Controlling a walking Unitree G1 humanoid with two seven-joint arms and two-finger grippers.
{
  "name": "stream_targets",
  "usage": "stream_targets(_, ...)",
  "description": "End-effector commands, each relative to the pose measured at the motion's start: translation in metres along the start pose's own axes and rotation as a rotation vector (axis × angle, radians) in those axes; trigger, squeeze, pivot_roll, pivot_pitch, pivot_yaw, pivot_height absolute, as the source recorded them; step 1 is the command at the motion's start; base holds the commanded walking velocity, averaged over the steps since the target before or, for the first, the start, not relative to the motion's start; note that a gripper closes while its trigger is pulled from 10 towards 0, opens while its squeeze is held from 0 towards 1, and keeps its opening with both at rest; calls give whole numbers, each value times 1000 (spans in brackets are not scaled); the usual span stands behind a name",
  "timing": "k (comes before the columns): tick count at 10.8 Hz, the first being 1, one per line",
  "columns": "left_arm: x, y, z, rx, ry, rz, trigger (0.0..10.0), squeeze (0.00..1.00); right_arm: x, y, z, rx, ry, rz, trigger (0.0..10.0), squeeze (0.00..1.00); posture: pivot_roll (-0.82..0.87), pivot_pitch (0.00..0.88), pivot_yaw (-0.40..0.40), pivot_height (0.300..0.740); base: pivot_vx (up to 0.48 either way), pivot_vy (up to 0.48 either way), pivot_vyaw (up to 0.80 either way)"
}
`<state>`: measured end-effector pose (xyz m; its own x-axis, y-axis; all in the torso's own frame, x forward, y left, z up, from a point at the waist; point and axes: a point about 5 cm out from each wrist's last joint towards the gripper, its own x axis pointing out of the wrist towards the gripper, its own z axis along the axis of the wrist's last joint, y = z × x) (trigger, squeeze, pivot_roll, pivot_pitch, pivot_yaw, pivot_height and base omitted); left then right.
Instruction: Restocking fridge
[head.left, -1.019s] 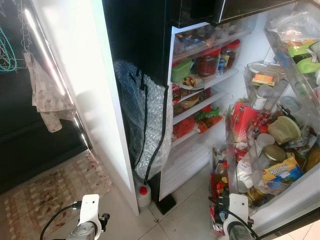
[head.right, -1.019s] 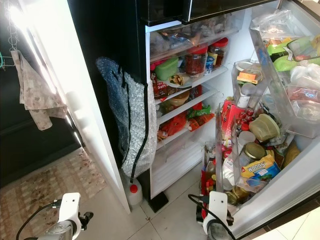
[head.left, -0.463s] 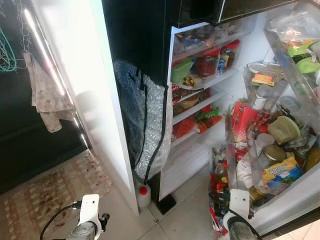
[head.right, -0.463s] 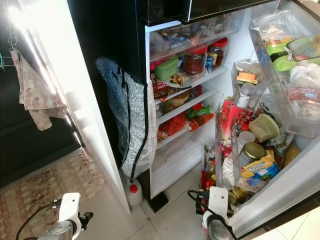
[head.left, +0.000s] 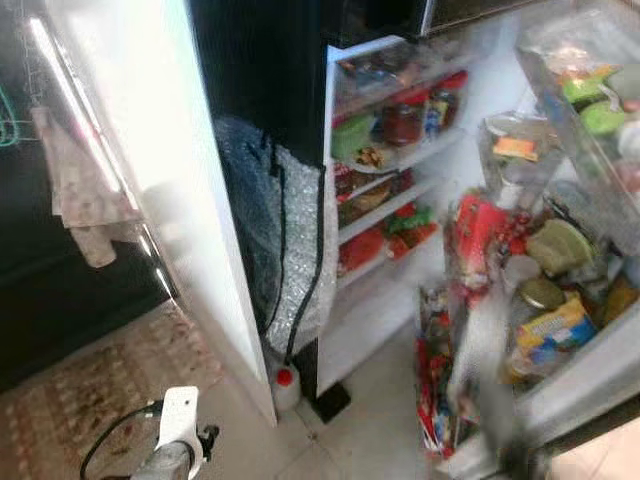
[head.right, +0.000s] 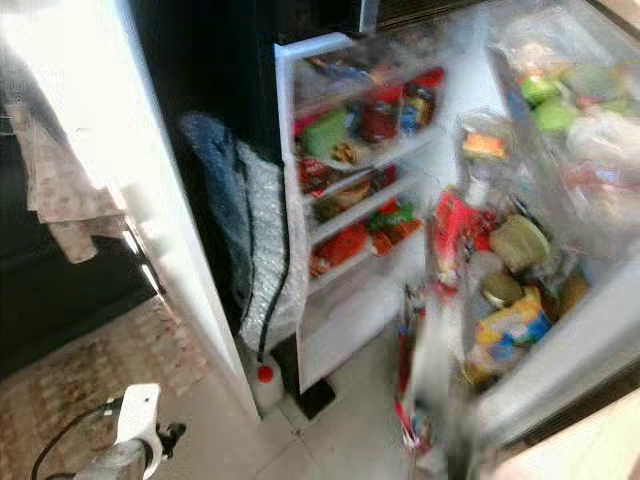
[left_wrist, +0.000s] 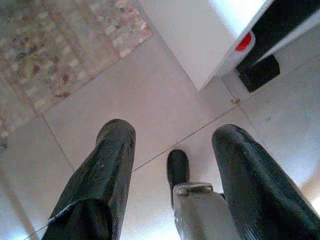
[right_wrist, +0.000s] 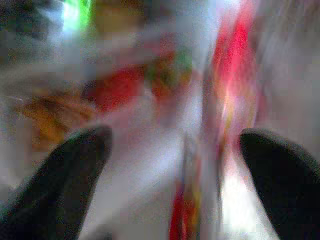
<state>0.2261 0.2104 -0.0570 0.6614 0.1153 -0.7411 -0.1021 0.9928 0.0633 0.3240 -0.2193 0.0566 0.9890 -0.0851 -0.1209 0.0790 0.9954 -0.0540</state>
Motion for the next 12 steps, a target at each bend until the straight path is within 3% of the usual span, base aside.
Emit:
stream_targets(1,-1,3,-5,22,19,8,10000,0,-4,2,-3,12,-14,1,10000,0,-74,0,-23,740,0,0,0)
stream_targets(4,-1,3,-5,20,17,10,10000,0,3,9,8,26,-47,64,10000,0,-67,0,-25,740,0,0,0)
stream_targets(7,-1,4,-6,30,20,9,10000,0,9,0,29,-18,-146,-80,10000,0,-80,0,-20,740,0,0,0)
stream_targets(9,-1,3,-6,29,18,7,10000,0,10,-7,30,-83,-123,-176,10000,0,-76,0,-26,740,0,0,0)
stream_targets(10,-1,3,-7,25,19,6,10000,0,12,3,39,-154,-187,-101,10000,0,-81,0,-28,740,0,0,0)
stream_targets(12,-1,1,-8,14,21,6,10000,0,14,10,38,-167,-160,-63,10000,0,-79,0,-34,740,0,0,0)
